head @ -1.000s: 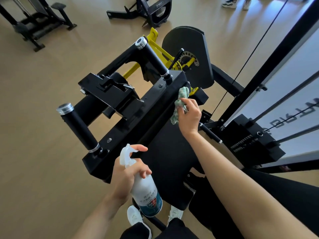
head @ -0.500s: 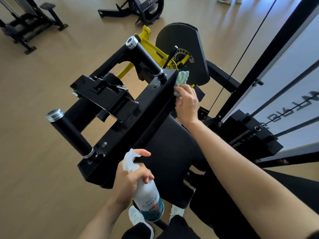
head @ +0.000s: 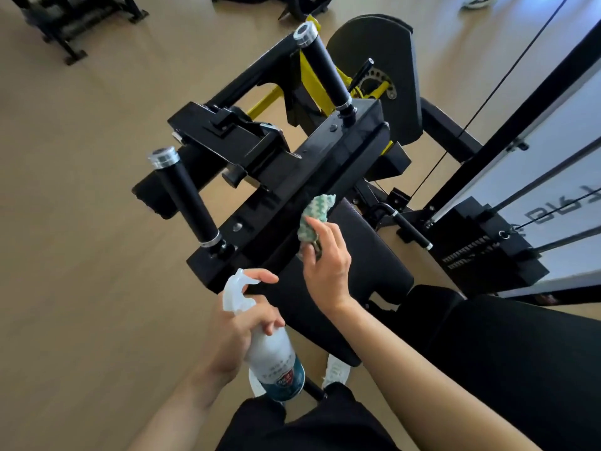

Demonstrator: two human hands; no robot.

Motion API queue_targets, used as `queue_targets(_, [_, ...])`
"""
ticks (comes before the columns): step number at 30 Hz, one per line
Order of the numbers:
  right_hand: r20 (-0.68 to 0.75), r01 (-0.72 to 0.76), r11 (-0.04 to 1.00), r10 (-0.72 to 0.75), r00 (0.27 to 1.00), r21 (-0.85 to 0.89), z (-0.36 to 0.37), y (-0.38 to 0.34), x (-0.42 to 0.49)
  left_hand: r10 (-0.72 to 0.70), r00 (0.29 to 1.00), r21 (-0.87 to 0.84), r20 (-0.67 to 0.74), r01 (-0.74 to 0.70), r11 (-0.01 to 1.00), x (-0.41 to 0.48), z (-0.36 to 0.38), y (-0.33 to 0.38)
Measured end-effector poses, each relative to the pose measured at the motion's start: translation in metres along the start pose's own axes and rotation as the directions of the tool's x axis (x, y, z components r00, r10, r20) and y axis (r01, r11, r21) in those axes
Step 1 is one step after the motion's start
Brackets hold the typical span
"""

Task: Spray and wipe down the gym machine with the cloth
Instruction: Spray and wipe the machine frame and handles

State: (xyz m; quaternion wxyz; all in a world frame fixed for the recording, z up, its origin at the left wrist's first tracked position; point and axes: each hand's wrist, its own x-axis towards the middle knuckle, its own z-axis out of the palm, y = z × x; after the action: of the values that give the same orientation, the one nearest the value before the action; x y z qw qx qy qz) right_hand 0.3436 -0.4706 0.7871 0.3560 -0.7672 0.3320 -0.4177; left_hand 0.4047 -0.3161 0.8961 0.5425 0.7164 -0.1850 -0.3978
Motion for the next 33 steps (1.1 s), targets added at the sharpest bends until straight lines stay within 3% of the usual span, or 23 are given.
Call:
queue_targets(6, [0.049,0.050,0.998,-0.049,0.998,-0.023,0.023,-0.037,-0.068,0.032,0.999,-0.009,0.010,-0.032,0.999,-0.015,-0.048,-0.003])
queue_targets(11, [0.119,0.221,0.974,-0.213,0.970,-0.055,0.032,-0.054,-0.087,0.038,0.999,-0.025,0.006,-0.037,0.999,-0.015,-0.080,-0.012])
queue_targets(13, [0.061,0.176,0.982,-0.173,0.983,-0.061,0.031,-0.052,-0.077,0.046,0.999,-0.021,0.010,-0.046,0.999,-0.015,-0.089,-0.013])
queue_targets(16, [-0.069,-0.005,0.999,0.002,0.998,-0.044,0.029,-0.048,-0.049,0.060,0.998,-0.033,0.008,-0.059,0.998,-0.015,-0.097,-0.008])
queue_targets(21, [-0.250,-0.171,0.983,0.150,0.957,-0.065,0.015,-0.026,0.018,0.088,0.996,-0.050,0.035,-0.086,0.995,-0.011,-0.110,-0.006])
queue_targets(25, [-0.291,-0.322,0.946,0.300,0.908,-0.032,0.008,-0.013,0.046,0.078,0.995,-0.018,0.061,-0.077,0.997,-0.004,-0.118,-0.012])
queue_targets(28, [-0.281,-0.308,0.951,0.288,0.915,-0.028,0.016,-0.033,0.021,0.081,0.994,0.000,0.079,-0.081,0.997,-0.002,-0.120,-0.016])
queue_targets(33, [-0.191,-0.119,0.989,0.100,0.976,-0.090,0.048,-0.081,-0.079,0.087,0.992,0.017,0.090,-0.089,0.996,-0.002,-0.124,-0.019])
